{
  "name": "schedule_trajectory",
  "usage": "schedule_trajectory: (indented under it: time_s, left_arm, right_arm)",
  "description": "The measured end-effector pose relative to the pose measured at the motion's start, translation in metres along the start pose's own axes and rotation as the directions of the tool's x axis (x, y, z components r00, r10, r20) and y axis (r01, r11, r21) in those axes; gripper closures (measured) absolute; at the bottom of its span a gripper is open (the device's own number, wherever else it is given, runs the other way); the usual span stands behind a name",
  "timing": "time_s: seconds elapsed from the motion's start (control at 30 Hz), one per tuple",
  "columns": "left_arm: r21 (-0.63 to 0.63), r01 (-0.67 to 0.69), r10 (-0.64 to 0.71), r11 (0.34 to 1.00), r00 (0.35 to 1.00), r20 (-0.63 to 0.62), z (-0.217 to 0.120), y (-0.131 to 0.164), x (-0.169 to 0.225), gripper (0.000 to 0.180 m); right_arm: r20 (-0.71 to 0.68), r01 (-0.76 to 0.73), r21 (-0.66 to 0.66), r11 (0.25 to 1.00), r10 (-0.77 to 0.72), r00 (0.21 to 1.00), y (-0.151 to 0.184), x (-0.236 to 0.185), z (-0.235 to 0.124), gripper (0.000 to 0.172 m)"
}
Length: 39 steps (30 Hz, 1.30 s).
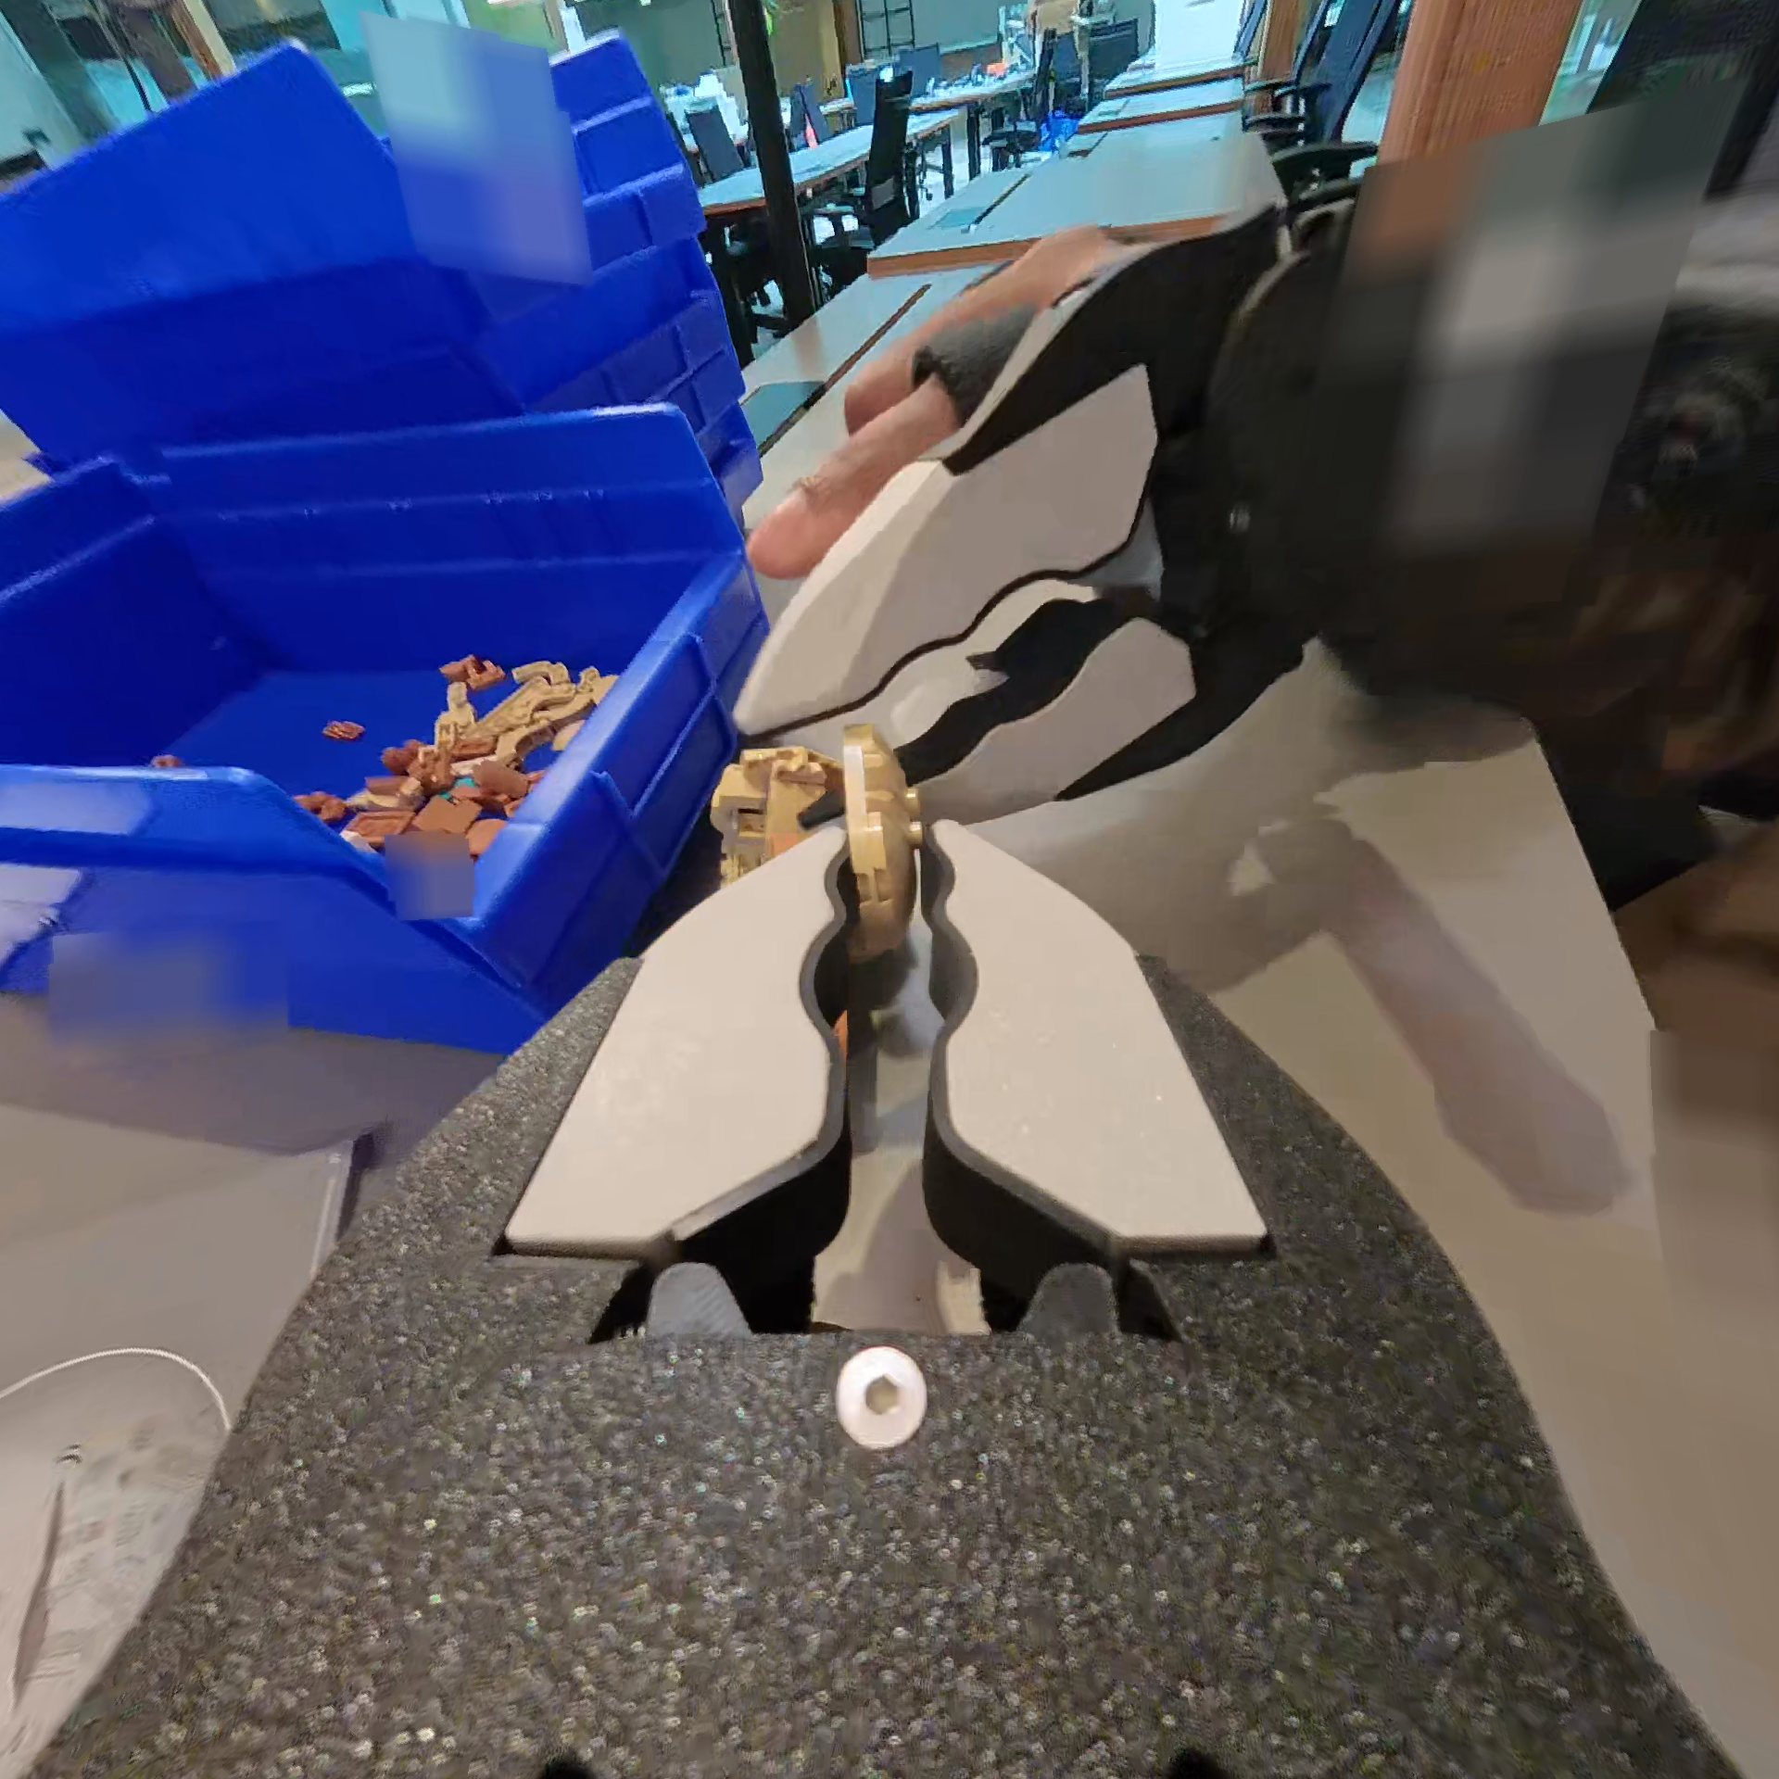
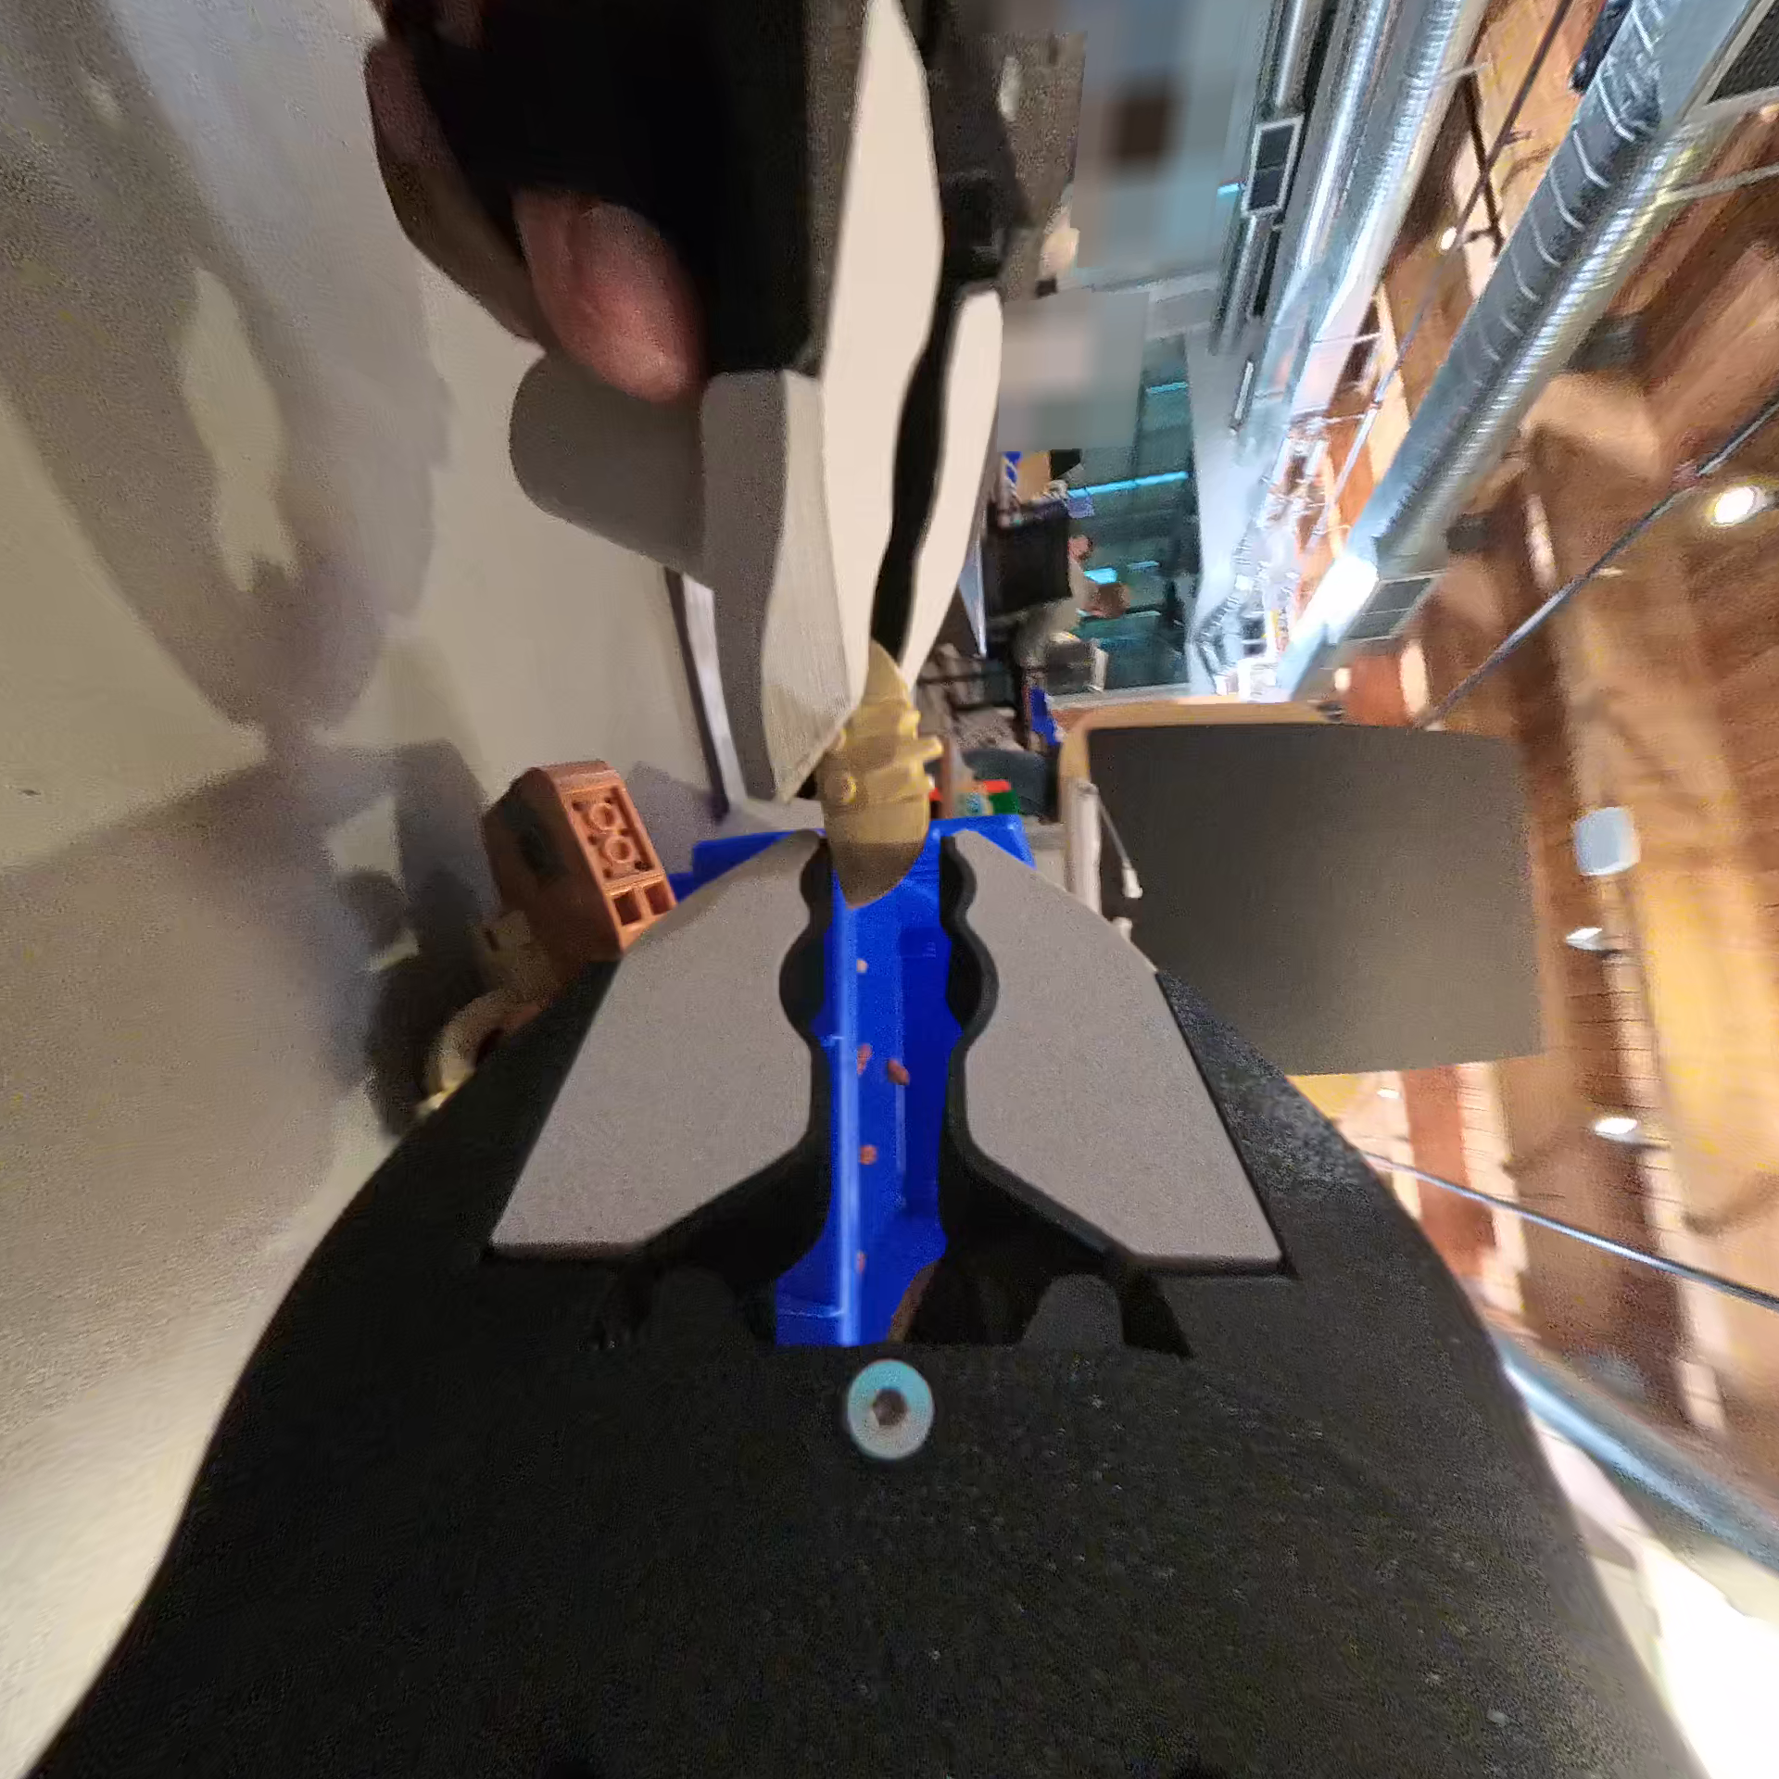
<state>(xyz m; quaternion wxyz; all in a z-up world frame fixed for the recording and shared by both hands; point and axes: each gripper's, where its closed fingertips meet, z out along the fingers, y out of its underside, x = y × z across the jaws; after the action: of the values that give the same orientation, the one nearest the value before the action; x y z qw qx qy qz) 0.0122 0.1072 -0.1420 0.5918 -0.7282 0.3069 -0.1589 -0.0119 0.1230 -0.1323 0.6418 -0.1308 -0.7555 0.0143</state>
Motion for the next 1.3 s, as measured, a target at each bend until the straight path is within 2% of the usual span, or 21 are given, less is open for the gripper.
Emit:
schedule_trajectory:
  time_s: [0.1, 0.2, 0.3, 0.4, 0.53, 0.63, 0.77, 0.83, 1.1, 1.3]
  left_arm:
    - [-0.035, 0.006, -0.006, 0.999, 1.0, 0.009, 0.001, 0.005, -0.001, 0.169]
    - [-0.073, 0.013, -0.013, 0.997, 1.0, -0.001, 0.002, 0.011, 0.0, 0.169]
    - [-0.043, 0.017, -0.017, 0.999, 1.0, -0.001, 0.001, 0.006, -0.001, 0.168]
    - [0.012, 0.1, -0.099, 0.995, 0.993, -0.067, -0.006, -0.003, 0.001, 0.168]
    - [0.006, 0.135, -0.134, 0.991, 0.984, -0.12, -0.009, -0.002, 0.004, 0.171]
    - [-0.033, 0.096, -0.099, 0.995, 0.989, -0.107, -0.008, 0.001, 0.004, 0.171]
    - [-0.078, -0.025, 0.021, 0.997, 0.999, -0.045, -0.005, 0.005, 0.005, 0.172]
    - [-0.081, -0.045, 0.041, 0.996, 0.998, -0.054, -0.004, 0.004, 0.009, 0.172]
    - [-0.14, -0.187, 0.194, 0.972, 0.98, 0.037, -0.004, 0.008, 0.003, 0.172]
    - [-0.169, -0.193, 0.201, 0.967, 0.979, 0.037, -0.001, 0.014, 0.004, 0.172]
  right_arm:
    - [-0.032, 0.118, -0.068, 0.991, -0.12, 0.992, -0.003, -0.002, 0.006, 0.149]
    - [-0.011, 0.167, -0.11, 0.98, -0.17, 0.985, -0.002, -0.008, 0.008, 0.152]
    - [-0.013, 0.118, -0.103, 0.988, -0.12, 0.993, -0.001, -0.005, 0.007, 0.153]
    - [0.001, 0.082, -0.087, 0.993, -0.082, 0.997, 0.001, -0.003, 0.003, 0.154]
    - [0.035, 0.076, -0.066, 0.995, -0.074, 0.997, -0.001, -0.009, 0.002, 0.153]
    - [0.074, 0.061, -0.069, 0.996, -0.056, 0.996, -0.001, -0.014, 0.002, 0.152]
    - [0.141, 0.029, -0.063, 0.998, -0.02, 0.99, -0.009, -0.02, 0.001, 0.142]
    - [0.16, 0.033, -0.084, 0.996, -0.019, 0.987, -0.01, -0.024, 0.003, 0.152]
    - [0.18, -0.034, -0.157, 0.987, 0.063, 0.982, 0.003, -0.026, 0.006, 0.154]
    - [0.176, 0.008, -0.175, 0.985, 0.024, 0.984, 0.004, -0.031, 0.007, 0.156]
